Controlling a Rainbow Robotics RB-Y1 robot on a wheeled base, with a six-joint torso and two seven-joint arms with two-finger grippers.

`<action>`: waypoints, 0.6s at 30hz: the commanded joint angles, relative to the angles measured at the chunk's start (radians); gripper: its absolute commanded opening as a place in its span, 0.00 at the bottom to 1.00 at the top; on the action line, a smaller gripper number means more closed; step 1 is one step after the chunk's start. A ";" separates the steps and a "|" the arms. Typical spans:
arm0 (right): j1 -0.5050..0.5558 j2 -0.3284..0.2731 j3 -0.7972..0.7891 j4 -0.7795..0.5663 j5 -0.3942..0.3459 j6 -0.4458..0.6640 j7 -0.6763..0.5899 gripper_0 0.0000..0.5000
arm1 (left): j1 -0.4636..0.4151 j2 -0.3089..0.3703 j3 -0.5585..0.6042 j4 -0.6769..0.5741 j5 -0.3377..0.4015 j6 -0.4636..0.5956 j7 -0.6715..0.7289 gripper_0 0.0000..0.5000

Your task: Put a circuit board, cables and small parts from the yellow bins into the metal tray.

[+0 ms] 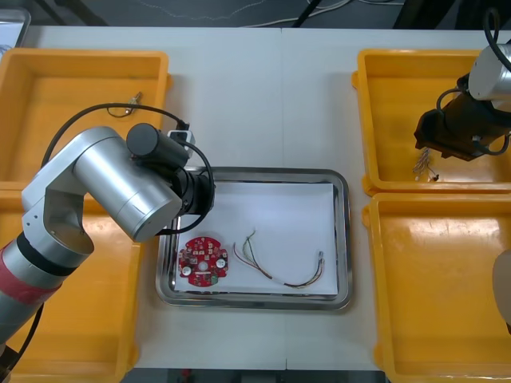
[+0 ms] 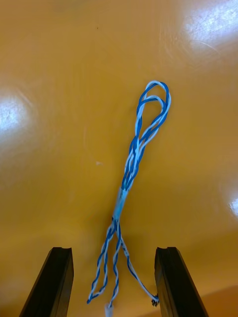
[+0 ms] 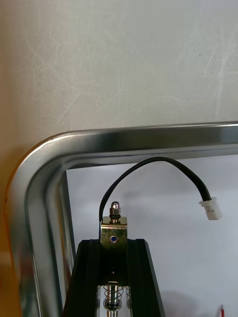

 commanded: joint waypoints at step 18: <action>-0.216 -0.019 -0.062 0.355 0.053 -0.190 -0.026 0.95 | -0.014 -0.024 -0.058 0.021 -0.057 -0.048 -0.012 0.00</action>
